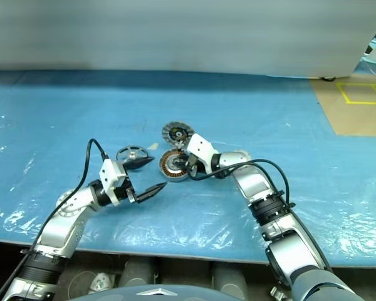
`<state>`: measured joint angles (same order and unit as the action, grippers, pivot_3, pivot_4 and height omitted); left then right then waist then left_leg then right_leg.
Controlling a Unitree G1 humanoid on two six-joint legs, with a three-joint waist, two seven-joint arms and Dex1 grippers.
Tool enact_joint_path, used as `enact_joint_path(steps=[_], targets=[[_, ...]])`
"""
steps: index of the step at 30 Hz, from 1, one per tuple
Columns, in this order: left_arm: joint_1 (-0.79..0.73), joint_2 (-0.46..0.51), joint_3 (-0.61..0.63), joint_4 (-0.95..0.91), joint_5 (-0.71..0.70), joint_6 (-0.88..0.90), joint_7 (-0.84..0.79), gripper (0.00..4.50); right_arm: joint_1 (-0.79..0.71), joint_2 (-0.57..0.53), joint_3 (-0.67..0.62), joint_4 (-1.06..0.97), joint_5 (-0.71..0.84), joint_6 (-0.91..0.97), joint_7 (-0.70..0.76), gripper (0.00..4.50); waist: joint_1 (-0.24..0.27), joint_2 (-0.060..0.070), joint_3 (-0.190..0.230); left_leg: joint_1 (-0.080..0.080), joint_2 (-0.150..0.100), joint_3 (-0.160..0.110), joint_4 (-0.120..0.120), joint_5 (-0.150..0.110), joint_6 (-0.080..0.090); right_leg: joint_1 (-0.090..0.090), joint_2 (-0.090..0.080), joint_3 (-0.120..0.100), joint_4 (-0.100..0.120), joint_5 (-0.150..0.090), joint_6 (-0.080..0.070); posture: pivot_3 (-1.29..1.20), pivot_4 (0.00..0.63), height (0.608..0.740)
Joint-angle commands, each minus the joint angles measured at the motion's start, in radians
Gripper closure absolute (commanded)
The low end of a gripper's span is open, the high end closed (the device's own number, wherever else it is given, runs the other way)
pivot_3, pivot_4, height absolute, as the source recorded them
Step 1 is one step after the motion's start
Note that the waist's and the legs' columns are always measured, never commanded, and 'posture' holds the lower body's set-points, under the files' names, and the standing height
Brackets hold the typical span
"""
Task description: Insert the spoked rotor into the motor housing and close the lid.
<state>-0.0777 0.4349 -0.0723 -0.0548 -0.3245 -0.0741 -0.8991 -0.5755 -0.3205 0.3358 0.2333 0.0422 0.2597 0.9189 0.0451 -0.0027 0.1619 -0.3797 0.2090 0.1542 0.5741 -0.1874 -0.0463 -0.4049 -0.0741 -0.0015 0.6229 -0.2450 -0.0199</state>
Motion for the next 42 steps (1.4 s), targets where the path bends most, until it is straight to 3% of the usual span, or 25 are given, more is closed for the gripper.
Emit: enact_joint_path(steps=[1,17,21,25,27,30,37,42], targets=[[-0.005,0.001,0.005,-0.028,0.004,-0.008,0.006,0.00,-0.006,0.003,0.003,-0.022,0.004,-0.003,0.013,3.85,0.000,0.000,0.000,0.000,0.000,0.000,0.000,0.000,0.000,0.000,0.000,0.000,0.000,0.000,0.000,0.00,0.150,0.740],[0.001,0.000,0.004,-0.032,0.006,-0.009,0.009,0.00,-0.003,0.005,0.001,-0.013,-0.003,-0.003,0.020,3.85,0.000,0.000,0.000,0.000,0.000,0.000,0.000,0.000,0.000,0.000,0.000,0.000,0.000,0.000,0.000,0.00,0.150,0.740],[-0.002,0.001,0.003,-0.031,0.007,-0.006,0.007,0.00,0.000,0.007,-0.005,-0.009,-0.007,-0.012,0.008,2.53,0.000,0.000,0.000,0.000,0.000,0.000,0.000,0.000,0.000,0.000,0.000,0.000,0.000,0.000,0.000,0.00,0.150,0.740],[-0.006,0.003,0.003,-0.028,0.008,-0.004,0.005,0.00,0.004,0.036,-0.080,-0.046,0.091,0.033,0.014,1.25,0.000,0.000,0.000,0.000,0.000,0.000,0.000,0.000,0.000,0.000,0.000,0.000,0.000,0.000,0.000,0.00,0.150,0.740],[-0.008,0.004,0.003,-0.025,0.008,-0.003,0.003,0.00,0.003,0.043,-0.116,-0.066,0.135,0.056,0.020,1.25,0.000,0.000,0.000,0.000,0.000,0.000,0.000,0.000,0.000,0.000,0.000,0.000,0.000,0.000,0.000,0.00,0.150,0.740],[-0.013,0.003,0.001,-0.018,0.010,-0.003,0.000,0.00,-0.001,0.040,-0.122,-0.067,0.139,0.054,0.016,1.86,0.000,0.000,0.000,0.000,0.000,0.000,0.000,0.000,0.000,0.000,0.000,0.000,0.000,0.000,0.000,0.00,0.150,0.740],[-0.022,-0.001,-0.003,-0.012,0.013,-0.005,0.001,0.00,0.003,0.055,-0.051,-0.037,0.065,0.020,-0.009,4.36,-0.001,0.000,0.000,0.000,0.000,0.000,0.000,0.000,0.000,0.000,0.000,0.000,0.000,0.000,0.000,0.00,0.150,0.740],[-0.014,-0.001,-0.001,-0.017,0.015,-0.005,0.006,0.00,0.012,0.089,-0.007,-0.020,0.023,0.012,-0.051,4.48,-0.001,0.000,0.000,0.000,0.000,0.000,0.000,0.000,0.000,0.000,0.000,0.000,0.000,0.000,0.000,0.00,0.150,0.740]])
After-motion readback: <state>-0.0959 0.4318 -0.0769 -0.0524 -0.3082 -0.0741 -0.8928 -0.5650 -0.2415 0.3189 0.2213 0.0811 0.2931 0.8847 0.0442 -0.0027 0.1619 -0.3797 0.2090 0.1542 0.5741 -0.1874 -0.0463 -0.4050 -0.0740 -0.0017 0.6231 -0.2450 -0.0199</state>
